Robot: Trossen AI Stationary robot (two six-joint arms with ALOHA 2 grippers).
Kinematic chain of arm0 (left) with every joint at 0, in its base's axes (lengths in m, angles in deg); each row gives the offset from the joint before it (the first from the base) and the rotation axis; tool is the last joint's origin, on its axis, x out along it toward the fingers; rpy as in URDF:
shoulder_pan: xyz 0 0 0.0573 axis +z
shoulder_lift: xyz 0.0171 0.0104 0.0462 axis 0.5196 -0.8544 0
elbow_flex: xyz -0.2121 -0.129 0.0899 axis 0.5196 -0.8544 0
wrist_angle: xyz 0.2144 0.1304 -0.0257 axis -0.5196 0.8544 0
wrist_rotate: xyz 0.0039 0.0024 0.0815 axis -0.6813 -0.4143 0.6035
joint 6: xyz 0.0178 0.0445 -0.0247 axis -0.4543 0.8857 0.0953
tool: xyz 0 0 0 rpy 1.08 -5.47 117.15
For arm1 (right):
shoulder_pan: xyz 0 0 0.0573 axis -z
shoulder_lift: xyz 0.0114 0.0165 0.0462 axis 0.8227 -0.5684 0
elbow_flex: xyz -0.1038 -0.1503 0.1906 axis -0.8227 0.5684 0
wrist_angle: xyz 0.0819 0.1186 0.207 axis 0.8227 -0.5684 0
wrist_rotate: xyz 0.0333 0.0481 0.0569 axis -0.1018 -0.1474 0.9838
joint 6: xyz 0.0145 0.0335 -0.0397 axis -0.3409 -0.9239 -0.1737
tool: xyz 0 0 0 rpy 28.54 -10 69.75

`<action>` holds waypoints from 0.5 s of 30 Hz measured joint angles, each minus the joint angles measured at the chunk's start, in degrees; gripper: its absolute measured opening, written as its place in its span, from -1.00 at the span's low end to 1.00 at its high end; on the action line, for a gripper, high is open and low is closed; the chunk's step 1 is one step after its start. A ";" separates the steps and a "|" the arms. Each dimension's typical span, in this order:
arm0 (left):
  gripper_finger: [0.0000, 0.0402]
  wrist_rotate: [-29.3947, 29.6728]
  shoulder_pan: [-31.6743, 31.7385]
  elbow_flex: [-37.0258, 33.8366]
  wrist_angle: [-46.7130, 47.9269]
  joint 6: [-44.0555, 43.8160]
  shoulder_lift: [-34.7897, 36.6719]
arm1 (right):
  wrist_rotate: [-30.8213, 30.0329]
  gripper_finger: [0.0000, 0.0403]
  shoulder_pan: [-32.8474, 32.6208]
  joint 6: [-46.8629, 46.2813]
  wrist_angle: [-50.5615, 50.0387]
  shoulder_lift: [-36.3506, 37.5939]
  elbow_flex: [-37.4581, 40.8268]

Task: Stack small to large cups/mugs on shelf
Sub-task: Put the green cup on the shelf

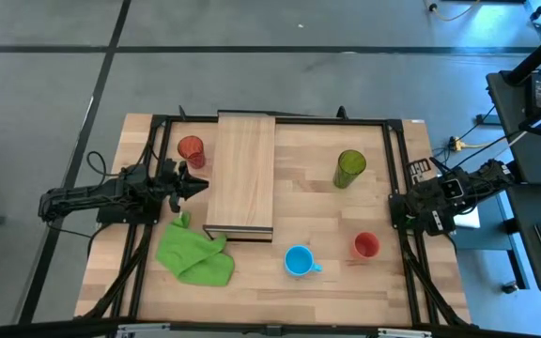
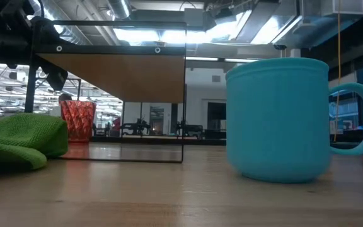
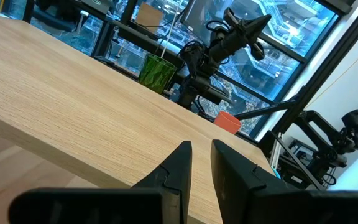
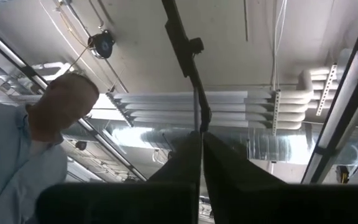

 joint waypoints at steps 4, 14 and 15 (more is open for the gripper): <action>-0.73 0.02 0.01 0.00 -0.01 0.01 -0.01 | -0.20 -0.91 0.00 1.59 0.09 0.00 0.00; -0.73 5.13 0.00 0.00 -3.24 -1.51 -0.01 | -3.22 -0.91 0.00 -1.48 -0.57 -0.60 -4.38; -0.73 5.74 0.00 0.00 -3.52 -2.25 -0.02 | -3.26 -0.91 0.00 -1.50 -1.51 -0.76 -5.21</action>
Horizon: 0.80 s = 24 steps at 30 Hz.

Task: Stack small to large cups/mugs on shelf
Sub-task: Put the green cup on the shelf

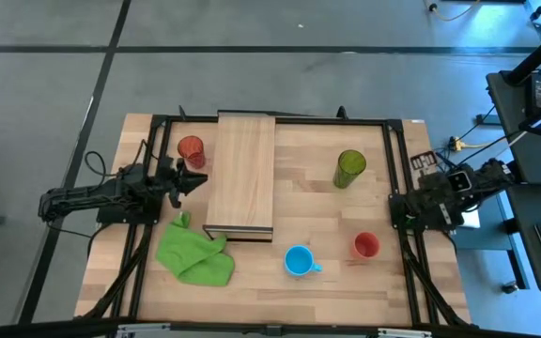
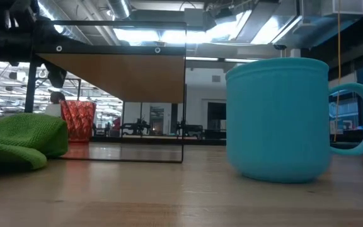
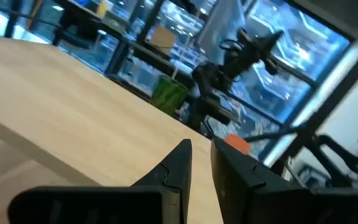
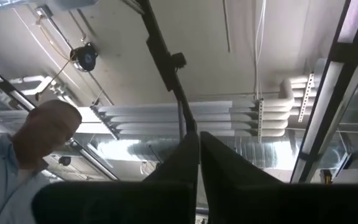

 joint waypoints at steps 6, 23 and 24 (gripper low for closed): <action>-0.73 0.89 0.00 0.00 -3.44 0.23 0.02 | 0.02 -0.91 0.00 0.84 -4.78 -0.16 -1.27; -0.73 1.07 0.02 0.00 -12.95 -8.13 0.00 | 0.02 -0.91 0.00 2.67 -5.79 -0.14 -0.98; -0.73 1.07 0.02 0.00 -14.84 -8.91 0.00 | 0.02 -0.91 0.00 2.71 -5.79 -0.16 -0.98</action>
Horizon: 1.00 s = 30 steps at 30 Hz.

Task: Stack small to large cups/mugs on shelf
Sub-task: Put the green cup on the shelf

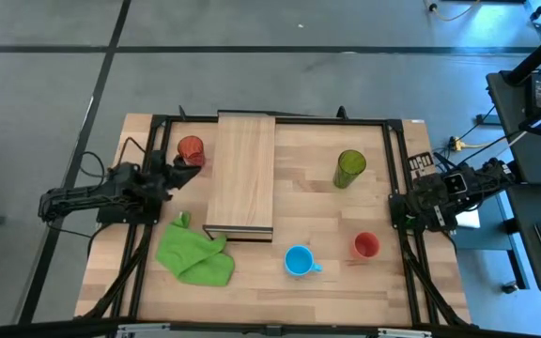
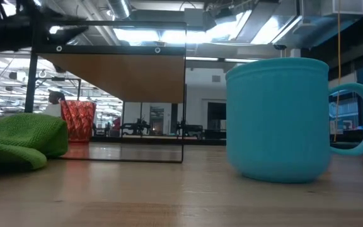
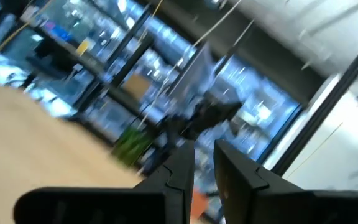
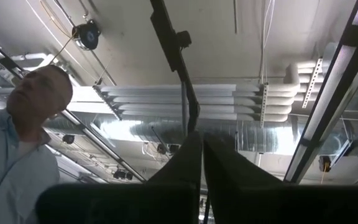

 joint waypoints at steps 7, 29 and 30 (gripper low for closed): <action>-0.73 0.02 0.00 0.00 -8.04 2.71 0.02 | 0.00 -0.91 0.00 -1.33 -0.10 0.02 0.02; -0.73 1.95 -0.04 0.00 -13.47 4.46 0.00 | 0.00 -0.91 0.00 -1.20 -0.35 0.02 0.02; -0.73 4.11 -0.02 0.00 -13.96 5.64 0.00 | 0.00 -0.91 0.00 -1.21 -0.35 0.02 0.02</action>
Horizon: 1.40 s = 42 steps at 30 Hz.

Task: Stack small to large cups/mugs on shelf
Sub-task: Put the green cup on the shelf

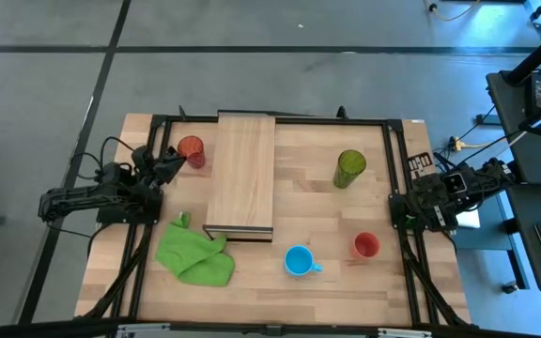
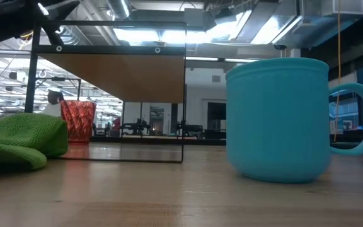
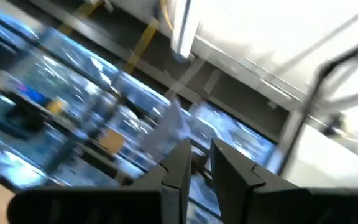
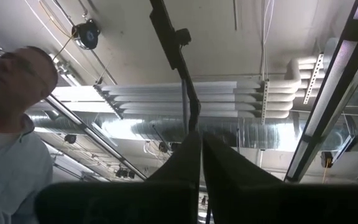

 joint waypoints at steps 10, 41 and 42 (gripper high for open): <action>-0.73 6.43 0.02 0.00 -2.86 0.62 0.00 | 0.00 -0.91 0.00 0.03 0.02 0.02 0.00; -0.73 6.65 0.00 0.02 -3.26 -1.02 0.00 | 11.92 -0.91 -0.02 -4.22 3.81 -0.61 -0.15; -0.73 6.64 0.00 0.02 -3.26 -1.23 0.00 | 11.57 -0.91 -0.02 -4.54 4.86 -0.68 -0.15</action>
